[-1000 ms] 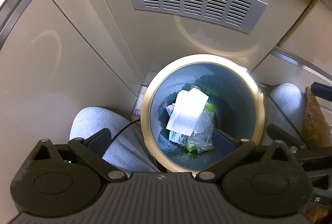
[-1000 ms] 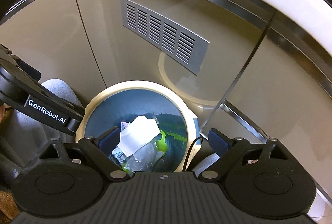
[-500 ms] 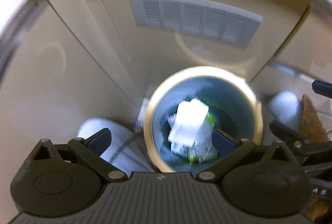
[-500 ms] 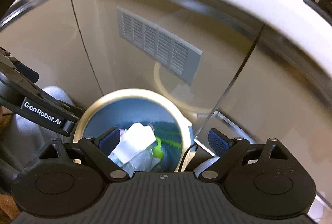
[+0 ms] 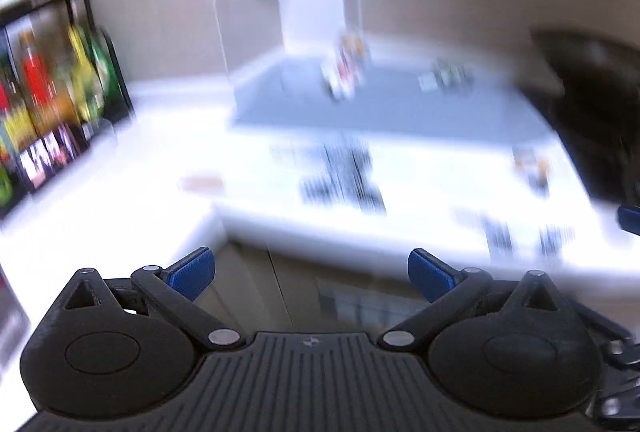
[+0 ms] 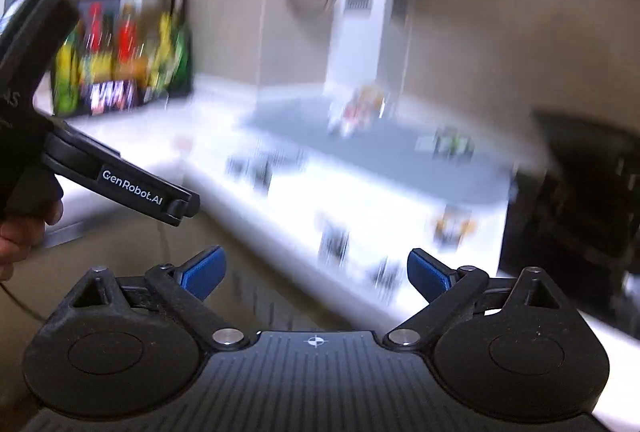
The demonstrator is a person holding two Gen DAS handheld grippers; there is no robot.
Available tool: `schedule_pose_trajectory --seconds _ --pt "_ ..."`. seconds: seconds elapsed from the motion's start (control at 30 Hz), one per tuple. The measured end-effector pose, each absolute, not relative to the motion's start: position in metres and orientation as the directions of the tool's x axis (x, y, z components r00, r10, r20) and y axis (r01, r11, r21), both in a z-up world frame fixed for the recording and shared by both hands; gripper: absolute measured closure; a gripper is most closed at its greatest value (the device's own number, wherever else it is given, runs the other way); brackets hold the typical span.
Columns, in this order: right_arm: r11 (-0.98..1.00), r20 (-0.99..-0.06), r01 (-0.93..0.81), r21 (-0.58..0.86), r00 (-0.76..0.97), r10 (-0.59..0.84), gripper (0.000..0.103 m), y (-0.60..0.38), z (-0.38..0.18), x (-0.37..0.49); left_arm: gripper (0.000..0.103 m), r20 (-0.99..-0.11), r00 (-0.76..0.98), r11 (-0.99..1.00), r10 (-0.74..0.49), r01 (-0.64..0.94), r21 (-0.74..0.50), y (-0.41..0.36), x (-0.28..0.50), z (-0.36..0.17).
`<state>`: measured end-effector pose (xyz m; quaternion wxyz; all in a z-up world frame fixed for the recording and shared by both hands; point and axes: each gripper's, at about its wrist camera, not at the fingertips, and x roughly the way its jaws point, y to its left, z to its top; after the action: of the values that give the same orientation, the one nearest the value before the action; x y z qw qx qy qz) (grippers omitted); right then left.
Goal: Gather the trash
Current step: 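Raise both tools toward the clear pouch and egg ring on the mat, then grasp the clear printed pouch with left tool while right tool grasps the flower egg ring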
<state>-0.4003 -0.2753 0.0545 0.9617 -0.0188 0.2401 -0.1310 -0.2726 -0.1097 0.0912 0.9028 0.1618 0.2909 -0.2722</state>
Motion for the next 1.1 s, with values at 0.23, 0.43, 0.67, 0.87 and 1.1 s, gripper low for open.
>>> schedule_pose_trajectory --seconds 0.23,0.43,0.67,0.87,1.1 --pt "0.881 -0.425 0.472 0.009 0.800 -0.424 0.000 -0.363 0.073 -0.315 0.000 -0.574 0.668 0.813 -0.474 0.582 0.007 -0.168 -0.170 0.132" --pt "0.777 -0.472 0.622 0.095 0.716 -0.515 0.000 -0.443 0.061 -0.204 0.000 -0.583 0.635 0.789 -0.507 0.614 -0.018 -0.255 -0.084 0.133" --pt "0.638 -0.598 0.743 0.202 0.609 -0.521 0.000 -0.532 0.016 -0.102 0.000 -0.629 0.595 0.790 -0.500 0.612 -0.049 -0.351 0.003 0.115" --pt "0.614 -0.638 0.773 0.160 0.555 -0.533 0.000 -0.568 -0.005 -0.046 0.000 -0.660 0.611 0.787 -0.437 0.615 0.049 -0.402 0.039 0.089" --pt "0.604 -0.680 0.792 0.083 0.488 -0.547 0.002 -0.587 -0.022 -0.023 0.026 -0.714 0.618 0.807 -0.329 0.576 0.127 -0.421 0.062 0.059"
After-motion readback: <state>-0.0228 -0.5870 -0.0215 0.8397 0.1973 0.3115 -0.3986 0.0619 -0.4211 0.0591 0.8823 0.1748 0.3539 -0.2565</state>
